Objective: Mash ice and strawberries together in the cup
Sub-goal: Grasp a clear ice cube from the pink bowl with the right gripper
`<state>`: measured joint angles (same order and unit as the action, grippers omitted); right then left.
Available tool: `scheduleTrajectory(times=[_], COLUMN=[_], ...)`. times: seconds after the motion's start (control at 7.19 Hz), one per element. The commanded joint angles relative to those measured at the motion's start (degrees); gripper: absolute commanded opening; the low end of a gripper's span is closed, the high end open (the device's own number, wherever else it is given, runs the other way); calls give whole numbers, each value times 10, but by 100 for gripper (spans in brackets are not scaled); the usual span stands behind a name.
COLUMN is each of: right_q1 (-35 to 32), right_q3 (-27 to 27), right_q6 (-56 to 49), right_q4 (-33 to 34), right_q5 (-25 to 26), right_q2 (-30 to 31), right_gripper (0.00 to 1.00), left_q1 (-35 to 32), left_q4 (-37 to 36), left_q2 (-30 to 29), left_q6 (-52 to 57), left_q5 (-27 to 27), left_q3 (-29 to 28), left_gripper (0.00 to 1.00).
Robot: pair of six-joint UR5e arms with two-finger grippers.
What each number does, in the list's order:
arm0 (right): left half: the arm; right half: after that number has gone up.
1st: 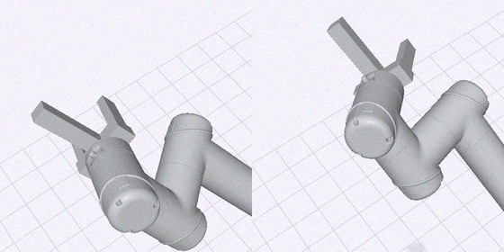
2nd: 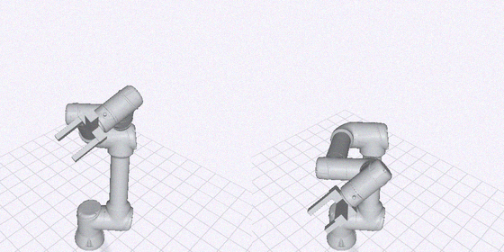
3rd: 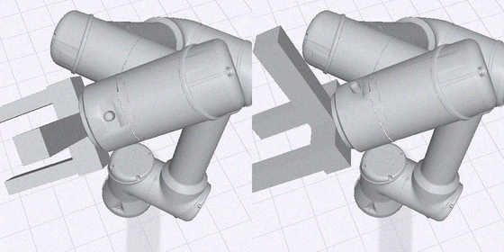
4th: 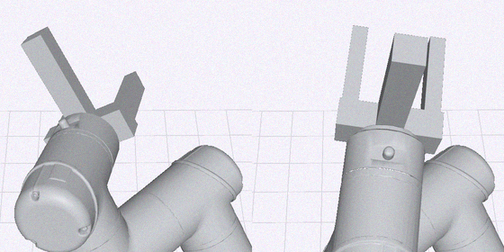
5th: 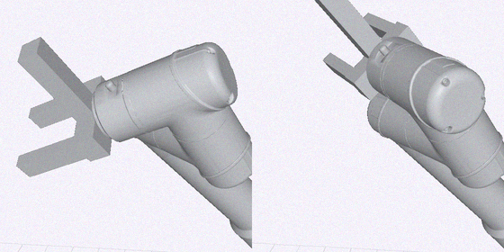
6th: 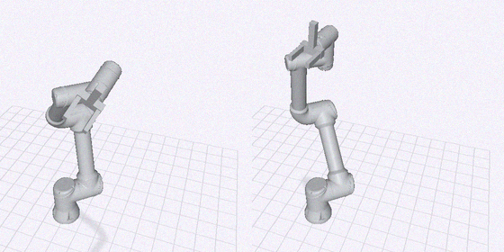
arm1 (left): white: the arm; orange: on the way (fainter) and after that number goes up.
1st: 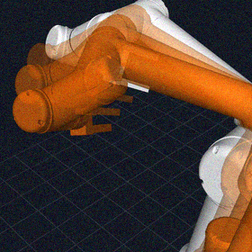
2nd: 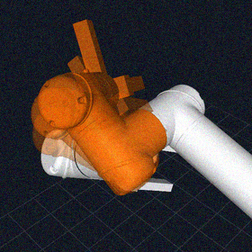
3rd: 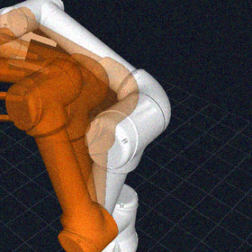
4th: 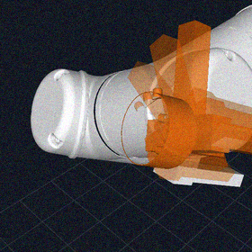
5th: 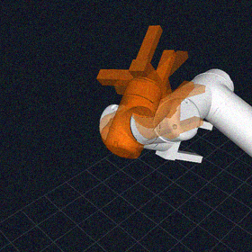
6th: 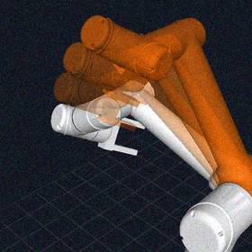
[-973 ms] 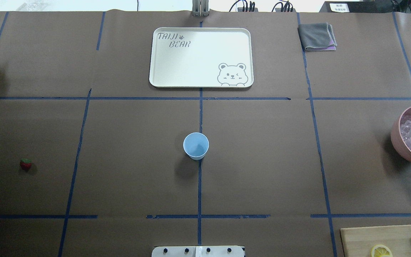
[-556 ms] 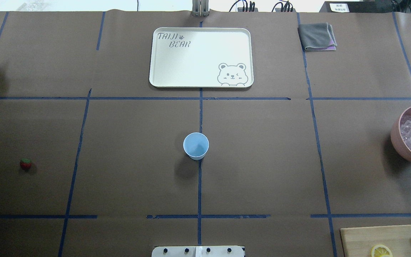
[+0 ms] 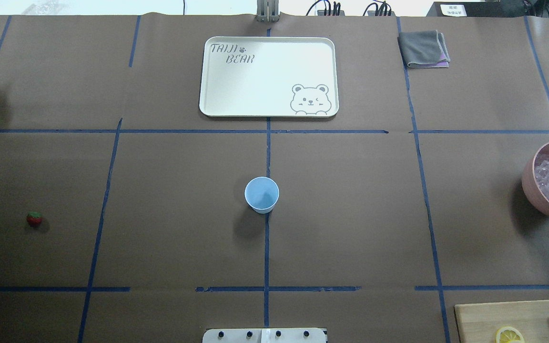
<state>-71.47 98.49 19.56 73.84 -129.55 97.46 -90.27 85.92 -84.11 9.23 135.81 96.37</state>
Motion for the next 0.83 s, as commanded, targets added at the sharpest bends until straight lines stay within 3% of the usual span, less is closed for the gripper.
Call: scheduleTrajectory(times=[0.0,0.42,0.7], right_q1=[17,26,32], right_q3=[-8,-18,-18], right_q6=[1,0,0], right_q4=[-2,-3,-3], right_q5=[15,23,32], right_q2=[0,0,0], right_gripper=[92,83,83], left_q1=[4,7,7], left_q4=[0,0,0], left_q2=[0,0,0], left_q6=[1,1,1], left_q5=[1,1,1], left_q3=[0,1,1], left_gripper=[100,100,100])
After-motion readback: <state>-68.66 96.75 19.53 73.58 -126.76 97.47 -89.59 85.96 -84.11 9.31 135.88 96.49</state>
